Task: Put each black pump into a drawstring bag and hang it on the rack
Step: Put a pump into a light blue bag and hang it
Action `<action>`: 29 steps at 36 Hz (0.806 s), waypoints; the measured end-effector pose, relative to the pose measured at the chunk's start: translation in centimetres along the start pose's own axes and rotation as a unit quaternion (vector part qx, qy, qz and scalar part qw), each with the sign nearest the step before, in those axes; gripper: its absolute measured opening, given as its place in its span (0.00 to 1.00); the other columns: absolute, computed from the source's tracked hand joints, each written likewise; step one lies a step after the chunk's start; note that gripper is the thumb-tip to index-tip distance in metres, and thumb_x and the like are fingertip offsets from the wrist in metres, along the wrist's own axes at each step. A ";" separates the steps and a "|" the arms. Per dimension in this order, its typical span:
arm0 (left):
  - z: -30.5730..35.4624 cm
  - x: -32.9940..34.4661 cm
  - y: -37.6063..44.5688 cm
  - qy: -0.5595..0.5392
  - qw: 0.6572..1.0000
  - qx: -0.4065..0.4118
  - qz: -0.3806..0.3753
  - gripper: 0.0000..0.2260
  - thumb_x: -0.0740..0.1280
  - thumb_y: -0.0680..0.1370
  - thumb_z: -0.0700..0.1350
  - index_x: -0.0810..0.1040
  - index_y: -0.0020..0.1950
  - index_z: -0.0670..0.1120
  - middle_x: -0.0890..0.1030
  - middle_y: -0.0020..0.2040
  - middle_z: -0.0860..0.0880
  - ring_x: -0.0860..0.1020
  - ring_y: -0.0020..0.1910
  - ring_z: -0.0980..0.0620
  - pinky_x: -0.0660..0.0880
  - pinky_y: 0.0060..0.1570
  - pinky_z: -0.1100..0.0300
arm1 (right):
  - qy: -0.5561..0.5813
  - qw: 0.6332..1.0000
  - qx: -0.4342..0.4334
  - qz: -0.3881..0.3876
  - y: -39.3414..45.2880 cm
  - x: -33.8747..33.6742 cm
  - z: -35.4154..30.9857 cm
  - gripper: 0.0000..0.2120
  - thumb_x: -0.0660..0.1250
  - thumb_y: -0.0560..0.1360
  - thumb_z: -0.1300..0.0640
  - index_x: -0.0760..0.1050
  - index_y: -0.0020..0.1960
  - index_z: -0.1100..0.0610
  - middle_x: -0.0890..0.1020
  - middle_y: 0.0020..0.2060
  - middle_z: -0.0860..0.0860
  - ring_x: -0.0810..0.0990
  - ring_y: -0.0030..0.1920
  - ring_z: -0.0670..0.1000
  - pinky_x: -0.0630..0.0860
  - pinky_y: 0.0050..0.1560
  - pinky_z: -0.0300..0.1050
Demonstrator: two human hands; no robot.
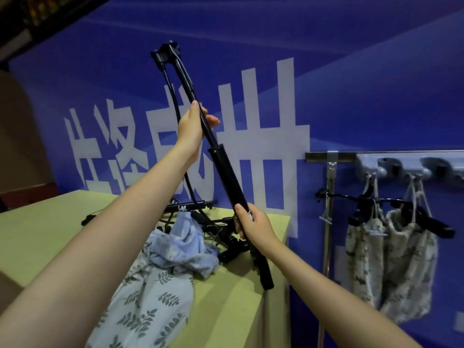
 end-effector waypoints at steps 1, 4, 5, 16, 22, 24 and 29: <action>0.2 -0.3 -0.1 -0.002 1.000 0.004 -0.001 0.15 0.53 0.84 0.52 0.73 0.45 0.46 0.82 0.31 0.52 0.82 0.43 0.49 0.78 0.53 0.54 | -0.003 1.000 -0.006 0.002 0.0 0.3 -0.1 0.17 0.59 0.81 0.47 0.71 0.44 0.61 0.74 0.31 0.52 0.73 0.29 0.50 0.71 0.31 0.44; 0.4 -1.5 -0.4 -0.001 1.000 0.010 0.006 0.15 0.53 0.84 0.52 0.72 0.45 0.47 0.82 0.34 0.51 0.81 0.43 0.50 0.77 0.53 0.54 | -0.001 1.000 -0.009 -0.007 0.1 1.5 0.0 0.17 0.60 0.81 0.47 0.71 0.45 0.62 0.74 0.31 0.53 0.73 0.29 0.51 0.71 0.32 0.48; 0.4 -2.0 -0.4 0.001 1.000 0.012 0.011 0.15 0.53 0.84 0.52 0.72 0.45 0.47 0.82 0.34 0.51 0.81 0.42 0.51 0.77 0.52 0.54 | 0.001 1.000 -0.008 -0.010 0.1 1.8 0.0 0.16 0.60 0.81 0.48 0.71 0.44 0.60 0.73 0.31 0.53 0.73 0.29 0.52 0.70 0.32 0.48; -1.4 -5.4 -1.5 0.027 0.999 0.015 0.014 0.16 0.52 0.84 0.53 0.72 0.44 0.48 0.82 0.39 0.50 0.80 0.46 0.52 0.75 0.45 0.61 | 0.000 0.999 -0.020 -0.047 0.9 5.2 -1.9 0.16 0.59 0.81 0.47 0.69 0.42 0.58 0.73 0.28 0.51 0.72 0.27 0.50 0.70 0.31 0.46; -2.1 -5.3 -2.1 0.045 0.999 0.024 -0.005 0.14 0.54 0.84 0.52 0.73 0.45 0.48 0.81 0.44 0.48 0.79 0.40 0.58 0.72 0.36 0.69 | 0.012 0.999 -0.034 -0.038 1.7 5.6 -2.8 0.16 0.58 0.82 0.48 0.68 0.40 0.58 0.72 0.27 0.50 0.70 0.26 0.49 0.68 0.28 0.42; -2.4 -5.1 -2.5 0.048 0.999 0.023 -0.013 0.14 0.54 0.84 0.53 0.74 0.46 0.48 0.82 0.45 0.48 0.80 0.42 0.57 0.73 0.43 0.64 | 0.014 0.999 -0.039 -0.033 2.0 5.8 -2.8 0.16 0.58 0.82 0.48 0.67 0.39 0.57 0.72 0.27 0.49 0.71 0.26 0.50 0.68 0.29 0.44; -3.1 -5.4 -3.2 0.008 1.000 0.016 -0.008 0.14 0.56 0.83 0.52 0.76 0.46 0.48 0.82 0.43 0.48 0.82 0.47 0.53 0.76 0.55 0.56 | 0.009 0.998 -0.045 -0.036 1.9 5.9 -2.6 0.16 0.58 0.82 0.49 0.68 0.39 0.56 0.72 0.26 0.48 0.71 0.26 0.49 0.69 0.29 0.42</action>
Point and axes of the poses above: each hand's wrist, its own y-axis towards the middle knuckle, its own x-axis out of the palm, z = x × y, the point moved 5 cm from there along y, towards the middle knuckle
